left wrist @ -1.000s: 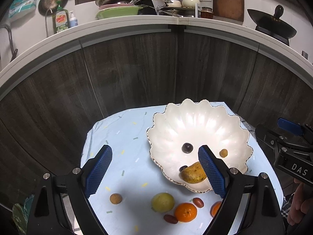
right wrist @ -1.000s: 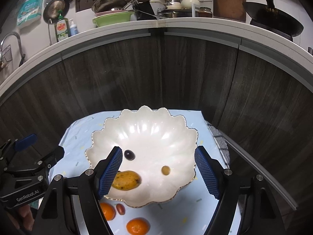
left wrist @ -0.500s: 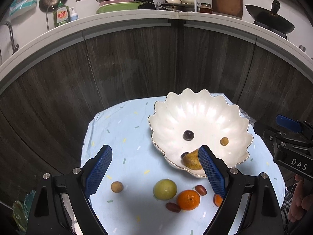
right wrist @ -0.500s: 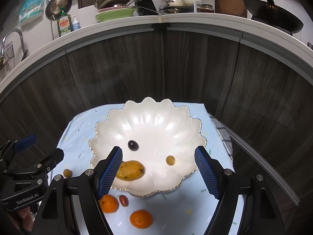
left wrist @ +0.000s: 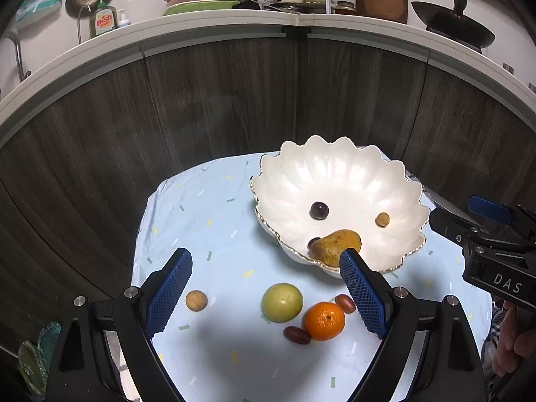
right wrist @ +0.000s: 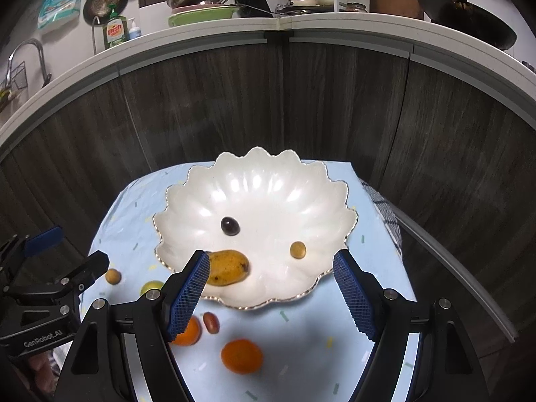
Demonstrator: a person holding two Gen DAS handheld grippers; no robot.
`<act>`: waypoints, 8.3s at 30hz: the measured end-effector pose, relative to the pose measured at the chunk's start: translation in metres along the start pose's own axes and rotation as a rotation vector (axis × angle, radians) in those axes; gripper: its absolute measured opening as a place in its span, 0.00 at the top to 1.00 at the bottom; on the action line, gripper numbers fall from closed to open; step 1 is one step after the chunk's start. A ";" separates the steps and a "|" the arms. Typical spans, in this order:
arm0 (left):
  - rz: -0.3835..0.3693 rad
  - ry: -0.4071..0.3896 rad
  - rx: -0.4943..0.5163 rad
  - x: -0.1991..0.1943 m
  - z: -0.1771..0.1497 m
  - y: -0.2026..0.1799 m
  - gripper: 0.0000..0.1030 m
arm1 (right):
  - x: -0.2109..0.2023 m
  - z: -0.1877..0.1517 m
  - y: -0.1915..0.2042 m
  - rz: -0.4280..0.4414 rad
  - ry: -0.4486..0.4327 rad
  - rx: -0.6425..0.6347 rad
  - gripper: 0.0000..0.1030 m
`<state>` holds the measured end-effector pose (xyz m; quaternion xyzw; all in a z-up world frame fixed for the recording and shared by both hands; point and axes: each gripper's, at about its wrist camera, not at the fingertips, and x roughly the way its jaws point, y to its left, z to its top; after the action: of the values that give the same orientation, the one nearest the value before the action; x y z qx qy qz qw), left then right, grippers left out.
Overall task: Organize fruits
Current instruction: 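Withdraw both open tools from the bowl back over the table, then close the left tool on the red date while the right tool grips the tangerine, then carry the red date and tangerine over the white bowl with both tools, then open the left tool over the bowl while the right tool releases the tangerine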
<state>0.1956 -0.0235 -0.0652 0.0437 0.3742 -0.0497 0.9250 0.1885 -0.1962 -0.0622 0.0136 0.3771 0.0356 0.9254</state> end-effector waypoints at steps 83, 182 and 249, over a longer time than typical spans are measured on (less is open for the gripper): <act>-0.263 0.148 0.248 0.090 -0.104 -0.020 0.51 | 0.058 -0.113 0.018 0.045 0.105 -0.080 0.31; -0.091 -0.010 0.056 0.037 0.016 -0.033 0.71 | 0.011 -0.008 -0.030 0.033 -0.055 0.044 0.56; -0.082 0.116 0.041 0.155 0.044 -0.036 0.41 | 0.129 0.039 -0.063 -0.002 0.067 0.072 0.35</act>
<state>0.3323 -0.0737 -0.1438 0.0500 0.4276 -0.0925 0.8978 0.3110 -0.2495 -0.1279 0.0451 0.4089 0.0213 0.9112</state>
